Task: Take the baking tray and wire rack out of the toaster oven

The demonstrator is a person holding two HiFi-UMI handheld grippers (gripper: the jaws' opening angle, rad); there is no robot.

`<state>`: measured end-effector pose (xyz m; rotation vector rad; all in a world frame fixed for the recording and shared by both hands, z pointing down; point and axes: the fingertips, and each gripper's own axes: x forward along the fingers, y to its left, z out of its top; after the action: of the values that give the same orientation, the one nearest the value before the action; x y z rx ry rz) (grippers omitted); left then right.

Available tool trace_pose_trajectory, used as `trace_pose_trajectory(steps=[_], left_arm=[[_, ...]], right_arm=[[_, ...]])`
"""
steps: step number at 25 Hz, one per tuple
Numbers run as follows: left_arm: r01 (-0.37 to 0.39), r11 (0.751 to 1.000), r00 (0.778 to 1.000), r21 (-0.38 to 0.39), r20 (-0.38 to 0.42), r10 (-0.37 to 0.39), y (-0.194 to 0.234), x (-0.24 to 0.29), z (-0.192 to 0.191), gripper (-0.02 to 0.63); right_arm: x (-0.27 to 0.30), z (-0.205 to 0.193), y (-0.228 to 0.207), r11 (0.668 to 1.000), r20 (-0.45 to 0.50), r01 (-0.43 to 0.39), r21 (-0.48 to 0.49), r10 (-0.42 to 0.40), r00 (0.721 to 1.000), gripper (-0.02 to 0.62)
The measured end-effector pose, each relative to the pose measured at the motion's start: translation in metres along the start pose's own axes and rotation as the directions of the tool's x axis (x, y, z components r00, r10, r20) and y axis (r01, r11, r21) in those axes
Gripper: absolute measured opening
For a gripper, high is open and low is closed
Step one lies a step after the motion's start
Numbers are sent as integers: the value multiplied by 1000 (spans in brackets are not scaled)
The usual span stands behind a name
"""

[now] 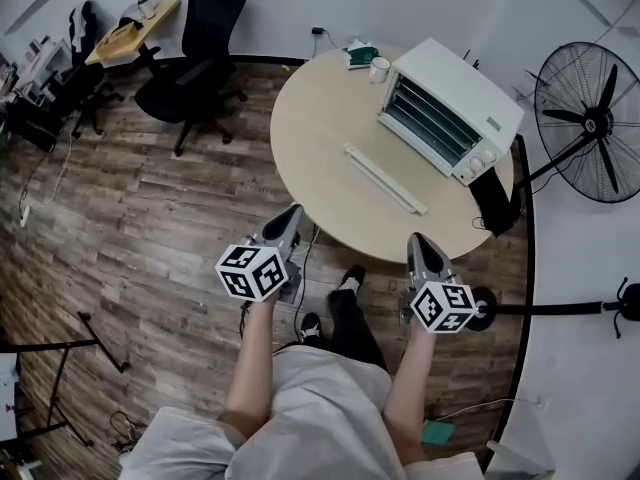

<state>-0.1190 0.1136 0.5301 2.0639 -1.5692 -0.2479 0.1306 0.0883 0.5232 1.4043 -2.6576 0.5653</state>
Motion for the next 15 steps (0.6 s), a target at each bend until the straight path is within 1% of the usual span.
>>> trace_pose_trajectory(steps=[4, 8, 12, 15], left_arm=[[-4, 1000, 1000, 18, -29, 4, 9, 16, -1, 55], [-8, 996, 996, 91, -85, 16, 15, 47, 6, 55], [-3, 991, 994, 133, -105, 17, 27, 86, 25, 55], [12, 987, 992, 161, -123, 8, 29, 121, 41, 55]], right_arm=[[28, -1, 2, 999, -19, -32, -4, 31, 999, -2], [64, 13, -9, 999, 0, -50, 22, 50, 999, 0], [113, 21, -12, 996, 1, -78, 44, 78, 997, -2], [149, 29, -19, 992, 4, -94, 88, 94, 996, 0]])
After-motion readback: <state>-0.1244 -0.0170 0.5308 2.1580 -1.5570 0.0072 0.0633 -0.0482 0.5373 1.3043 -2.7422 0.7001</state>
